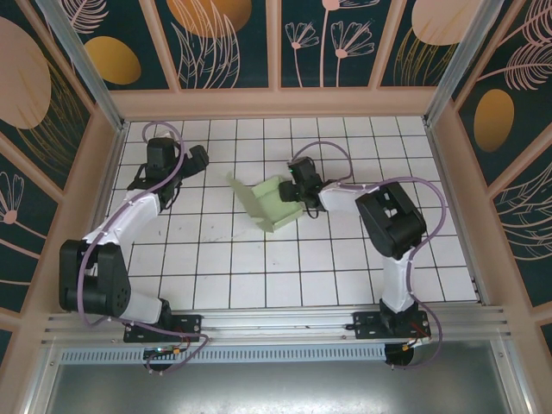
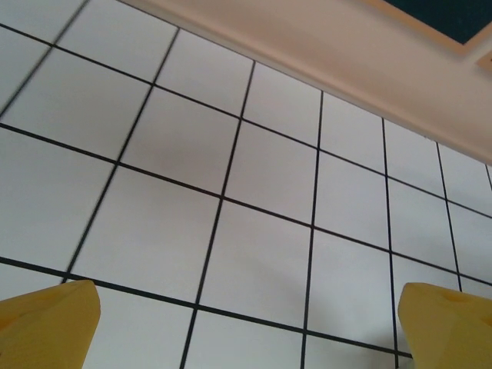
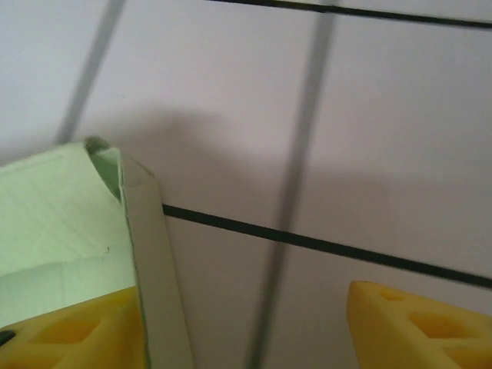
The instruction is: Fold the paper box
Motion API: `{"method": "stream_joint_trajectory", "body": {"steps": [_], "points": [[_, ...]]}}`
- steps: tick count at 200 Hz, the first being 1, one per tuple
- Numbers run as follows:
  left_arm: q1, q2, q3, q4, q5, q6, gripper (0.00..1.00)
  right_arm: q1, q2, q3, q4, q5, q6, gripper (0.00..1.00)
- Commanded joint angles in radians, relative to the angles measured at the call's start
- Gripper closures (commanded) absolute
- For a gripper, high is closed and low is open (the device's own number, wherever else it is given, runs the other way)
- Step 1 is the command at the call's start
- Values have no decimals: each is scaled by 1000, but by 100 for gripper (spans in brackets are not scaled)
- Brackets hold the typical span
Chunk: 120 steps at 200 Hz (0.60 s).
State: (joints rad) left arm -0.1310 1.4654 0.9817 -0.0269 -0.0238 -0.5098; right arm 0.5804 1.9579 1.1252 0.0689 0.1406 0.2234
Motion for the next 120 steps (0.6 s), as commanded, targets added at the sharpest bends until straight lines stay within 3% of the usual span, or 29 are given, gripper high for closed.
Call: {"method": "stream_joint_trajectory", "body": {"steps": [1,23,67,95,120], "points": [[-3,32,9,42,67,5,1,-63,-126,-98,-26,71,145,35],[-3,57,15,50,101,10,1,-118,-234,-226,-2,23,168,33],[-8,82,-3,109,196,10,1,-152,-391,-282,-13,-120,-124,27],[-27,74,-53,138,227,14,2,-244,-413,-261,32,-317,-274,26],[-42,65,-73,147,249,23,1,-344,-304,-148,-60,-555,-417,29]]}}
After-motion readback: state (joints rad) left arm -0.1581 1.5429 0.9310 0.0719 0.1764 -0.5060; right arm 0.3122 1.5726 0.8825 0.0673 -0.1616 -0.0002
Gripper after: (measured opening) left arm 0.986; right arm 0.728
